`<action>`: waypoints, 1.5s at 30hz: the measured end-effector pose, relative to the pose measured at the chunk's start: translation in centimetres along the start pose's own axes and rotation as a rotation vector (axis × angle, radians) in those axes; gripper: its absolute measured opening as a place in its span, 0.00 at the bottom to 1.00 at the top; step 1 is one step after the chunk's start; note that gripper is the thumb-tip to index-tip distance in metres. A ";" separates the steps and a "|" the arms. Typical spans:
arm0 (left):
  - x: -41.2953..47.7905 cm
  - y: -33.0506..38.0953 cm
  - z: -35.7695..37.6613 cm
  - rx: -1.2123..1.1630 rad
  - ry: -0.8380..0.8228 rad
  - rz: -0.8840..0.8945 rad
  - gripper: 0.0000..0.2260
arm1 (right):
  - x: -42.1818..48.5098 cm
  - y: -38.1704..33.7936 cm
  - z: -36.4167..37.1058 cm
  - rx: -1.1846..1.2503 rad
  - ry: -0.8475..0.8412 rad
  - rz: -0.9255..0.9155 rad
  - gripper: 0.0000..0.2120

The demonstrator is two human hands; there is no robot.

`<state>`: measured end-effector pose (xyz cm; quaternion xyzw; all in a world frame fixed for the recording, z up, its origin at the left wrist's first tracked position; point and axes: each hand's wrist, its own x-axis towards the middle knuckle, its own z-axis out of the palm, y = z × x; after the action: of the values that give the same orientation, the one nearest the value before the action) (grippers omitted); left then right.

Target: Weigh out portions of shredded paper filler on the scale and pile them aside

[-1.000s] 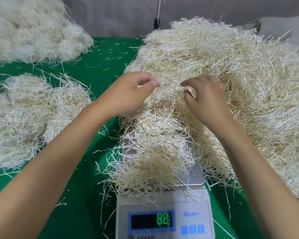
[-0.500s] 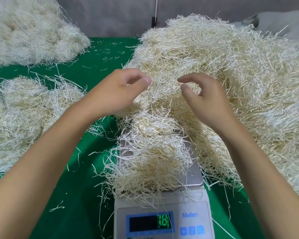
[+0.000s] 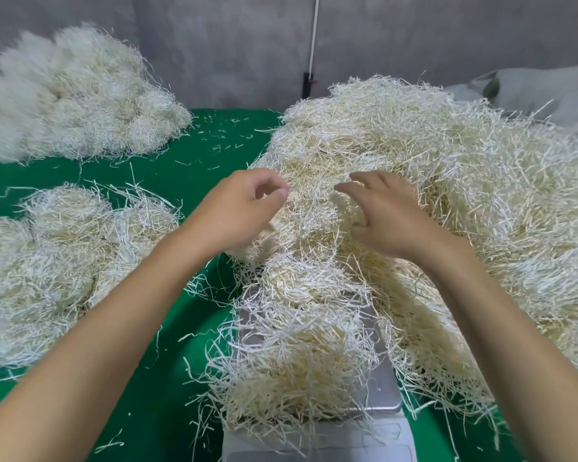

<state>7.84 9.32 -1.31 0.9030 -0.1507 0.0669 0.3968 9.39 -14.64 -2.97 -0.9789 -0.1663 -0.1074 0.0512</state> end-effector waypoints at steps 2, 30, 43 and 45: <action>0.3 -0.4 0.0 0.007 0.016 -0.019 0.07 | 1.2 0.3 0.8 -0.032 -0.097 -0.041 0.34; -0.2 1.1 3.7 0.199 -0.689 0.023 0.21 | 8.5 -1.0 0.4 -0.041 -0.135 -0.161 0.34; 0.9 0.0 1.1 -0.027 0.017 0.011 0.06 | 2.7 -0.1 -6.2 0.265 0.154 -0.017 0.10; 0.6 0.6 1.2 -0.055 0.102 0.022 0.06 | 2.0 -1.0 -5.8 0.342 0.278 0.030 0.09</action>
<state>8.24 7.93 -1.57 0.8855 -0.1422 0.1129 0.4276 9.74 -13.90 3.22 -0.9341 -0.1587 -0.2109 0.2404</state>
